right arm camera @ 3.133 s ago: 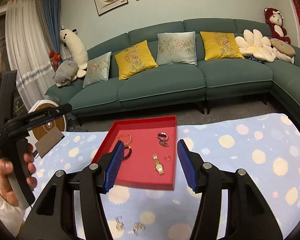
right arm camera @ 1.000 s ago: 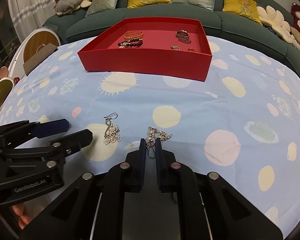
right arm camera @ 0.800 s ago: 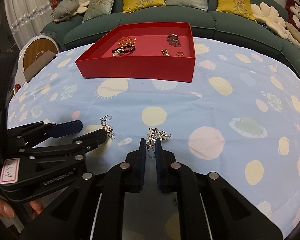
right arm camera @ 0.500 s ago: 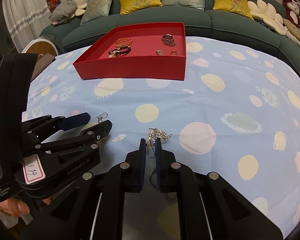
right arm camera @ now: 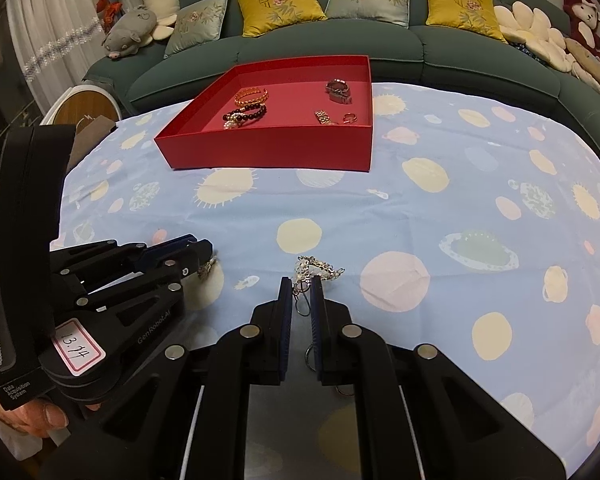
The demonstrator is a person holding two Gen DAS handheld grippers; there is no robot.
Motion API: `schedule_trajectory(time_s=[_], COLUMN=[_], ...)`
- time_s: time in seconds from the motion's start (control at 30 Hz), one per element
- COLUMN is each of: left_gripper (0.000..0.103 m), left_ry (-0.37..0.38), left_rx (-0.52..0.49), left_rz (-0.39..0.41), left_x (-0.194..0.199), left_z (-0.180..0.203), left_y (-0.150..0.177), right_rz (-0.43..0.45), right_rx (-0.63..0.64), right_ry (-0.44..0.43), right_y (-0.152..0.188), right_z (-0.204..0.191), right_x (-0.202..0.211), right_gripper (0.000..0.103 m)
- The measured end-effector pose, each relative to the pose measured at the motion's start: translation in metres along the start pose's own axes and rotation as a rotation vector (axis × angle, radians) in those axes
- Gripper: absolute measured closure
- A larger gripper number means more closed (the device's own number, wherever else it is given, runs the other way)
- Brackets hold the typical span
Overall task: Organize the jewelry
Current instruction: 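Grasp a silver dangle earring with the left tool while the right tool grasps the silver filigree earring, then carry both silver earrings in the closed tools over the red tray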
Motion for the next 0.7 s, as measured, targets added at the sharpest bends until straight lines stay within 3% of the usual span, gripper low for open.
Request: schedule_trajectory(time_s=[0.37, 0.7], left_gripper=[0.101, 0.101], left_ry=[0.008, -0.003], left_rx=[0.015, 0.088], left_rz=[0.028, 0.066], left_x=[0.019, 0.042], left_z=[-0.006, -0.038], left_y=[-0.008, -0.022], right_rz=[0.03, 0.06], right_rx=[-0.011, -0.031], right_ry=[-0.009, -0.012], right_y=[-0.01, -0.019], right_z=[-0.001, 0.003], right_x=[0.009, 0.019], right_gripper=[0.095, 0.095])
Point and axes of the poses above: each gripper's, at about its wrist camera, not at the fingertips, and x roughly against the way its jaws point, z to its right, y to its underside, the point moved 8 cm from there along -x, roughly the way its jaws point, and after that the axes turned 13 degrees about z, right-handed, at the moved point
